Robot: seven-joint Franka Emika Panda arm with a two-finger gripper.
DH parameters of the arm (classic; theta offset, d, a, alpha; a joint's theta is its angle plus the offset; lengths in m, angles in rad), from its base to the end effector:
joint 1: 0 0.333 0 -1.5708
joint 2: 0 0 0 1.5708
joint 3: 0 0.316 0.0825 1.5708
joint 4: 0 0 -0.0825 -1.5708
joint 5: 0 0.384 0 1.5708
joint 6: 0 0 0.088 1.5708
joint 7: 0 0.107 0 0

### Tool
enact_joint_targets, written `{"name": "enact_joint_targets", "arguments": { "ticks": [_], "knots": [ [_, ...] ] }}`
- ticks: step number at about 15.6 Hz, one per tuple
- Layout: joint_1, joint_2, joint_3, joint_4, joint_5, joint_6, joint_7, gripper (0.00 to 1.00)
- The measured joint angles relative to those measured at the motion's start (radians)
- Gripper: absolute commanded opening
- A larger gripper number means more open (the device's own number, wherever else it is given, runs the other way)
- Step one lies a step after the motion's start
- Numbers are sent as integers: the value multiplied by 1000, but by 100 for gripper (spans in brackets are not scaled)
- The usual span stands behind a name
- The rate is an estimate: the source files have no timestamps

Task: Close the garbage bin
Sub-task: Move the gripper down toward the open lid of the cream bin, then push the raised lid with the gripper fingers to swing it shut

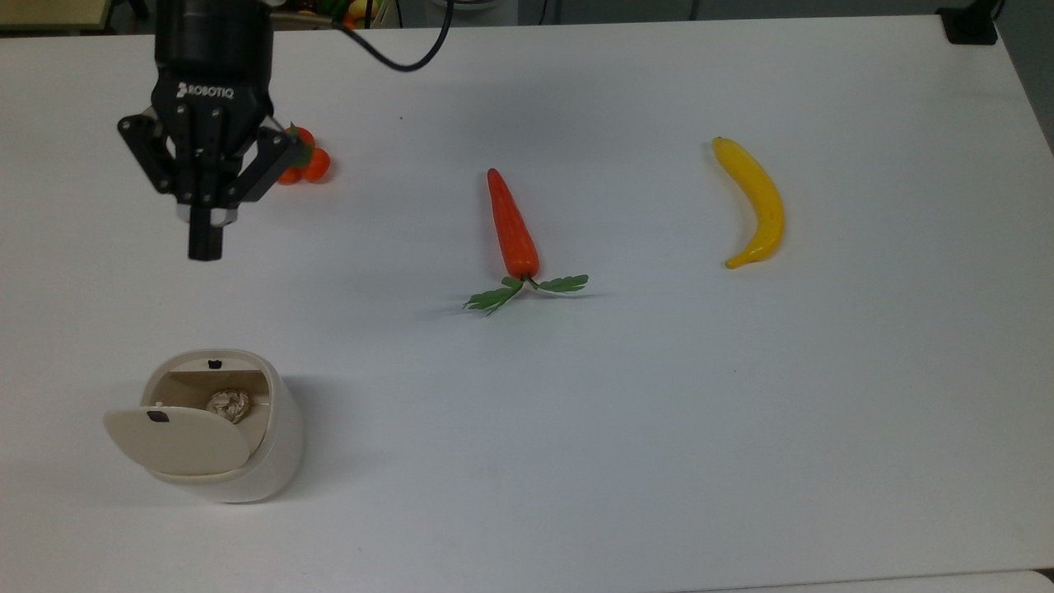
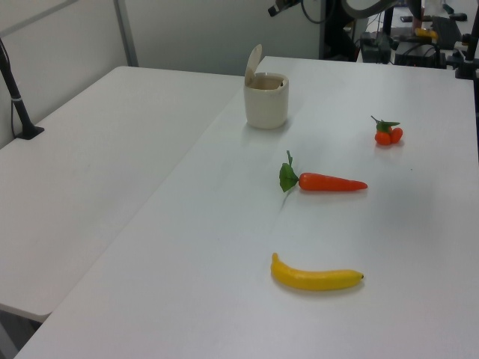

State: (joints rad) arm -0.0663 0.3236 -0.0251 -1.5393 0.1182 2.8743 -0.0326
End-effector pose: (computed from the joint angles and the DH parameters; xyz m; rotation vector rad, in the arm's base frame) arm 0.7042 -0.0682 0.5923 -2.7253 0.2045 -1.5165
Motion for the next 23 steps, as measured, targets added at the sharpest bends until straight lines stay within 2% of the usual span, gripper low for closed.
{"name": "enact_joint_targets", "arguments": {
  "ticks": [8, 13, 23],
  "knots": [
    [-24, 205, -30, 230, 0, 16, 0, 0],
    [-23, 316, -35, 255, -1, 184, -1, 0],
    [-23, 410, -39, 298, -18, 204, -10, 0]
  ]
}}
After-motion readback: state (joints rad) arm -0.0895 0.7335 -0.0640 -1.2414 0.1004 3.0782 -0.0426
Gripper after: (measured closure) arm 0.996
